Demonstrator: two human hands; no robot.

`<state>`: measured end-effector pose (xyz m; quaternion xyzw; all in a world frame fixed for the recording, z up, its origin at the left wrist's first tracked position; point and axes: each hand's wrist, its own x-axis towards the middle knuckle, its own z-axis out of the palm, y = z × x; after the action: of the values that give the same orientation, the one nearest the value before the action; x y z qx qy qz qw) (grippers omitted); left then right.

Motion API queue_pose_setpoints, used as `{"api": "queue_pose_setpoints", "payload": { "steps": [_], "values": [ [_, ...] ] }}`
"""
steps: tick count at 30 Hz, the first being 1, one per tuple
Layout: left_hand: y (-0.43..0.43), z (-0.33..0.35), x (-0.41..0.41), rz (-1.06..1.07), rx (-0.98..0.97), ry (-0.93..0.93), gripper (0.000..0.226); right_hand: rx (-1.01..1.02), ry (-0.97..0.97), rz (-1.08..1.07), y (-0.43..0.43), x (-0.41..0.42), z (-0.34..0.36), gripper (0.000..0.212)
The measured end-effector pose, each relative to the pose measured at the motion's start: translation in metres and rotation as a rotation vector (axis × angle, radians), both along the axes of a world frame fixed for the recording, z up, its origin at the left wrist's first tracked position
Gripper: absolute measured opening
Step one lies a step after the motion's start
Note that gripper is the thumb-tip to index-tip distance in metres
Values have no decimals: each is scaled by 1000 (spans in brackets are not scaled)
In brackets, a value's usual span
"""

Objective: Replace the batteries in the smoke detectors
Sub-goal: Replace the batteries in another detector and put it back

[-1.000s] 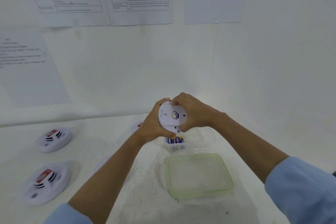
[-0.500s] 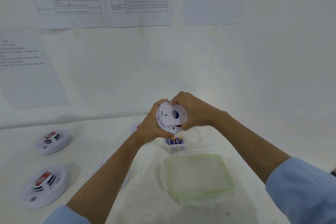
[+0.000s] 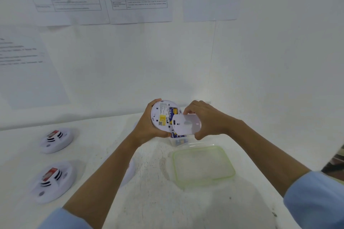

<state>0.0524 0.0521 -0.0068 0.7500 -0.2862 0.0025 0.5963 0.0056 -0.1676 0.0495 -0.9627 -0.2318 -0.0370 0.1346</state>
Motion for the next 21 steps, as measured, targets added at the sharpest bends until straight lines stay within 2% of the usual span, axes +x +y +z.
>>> {"api": "queue_pose_setpoints", "payload": {
  "steps": [5,13,18,19,21],
  "values": [
    [6,-2,-12,14,-18,23,100,71,204,-34,-8,-26,-15,66],
    [2,-4,-34,56,-21,67,100,-53,478,-64,-21,-41,-48,62],
    [-3,-4,-46,85,-11,77,100,-59,511,-66,-26,-41,-61,62],
    [-3,-4,-48,90,-11,82,100,-23,488,-72,-28,-40,-61,59],
    [-4,-3,-52,96,-15,88,99,181,347,-63,-30,-39,-56,41]
  ]
}}
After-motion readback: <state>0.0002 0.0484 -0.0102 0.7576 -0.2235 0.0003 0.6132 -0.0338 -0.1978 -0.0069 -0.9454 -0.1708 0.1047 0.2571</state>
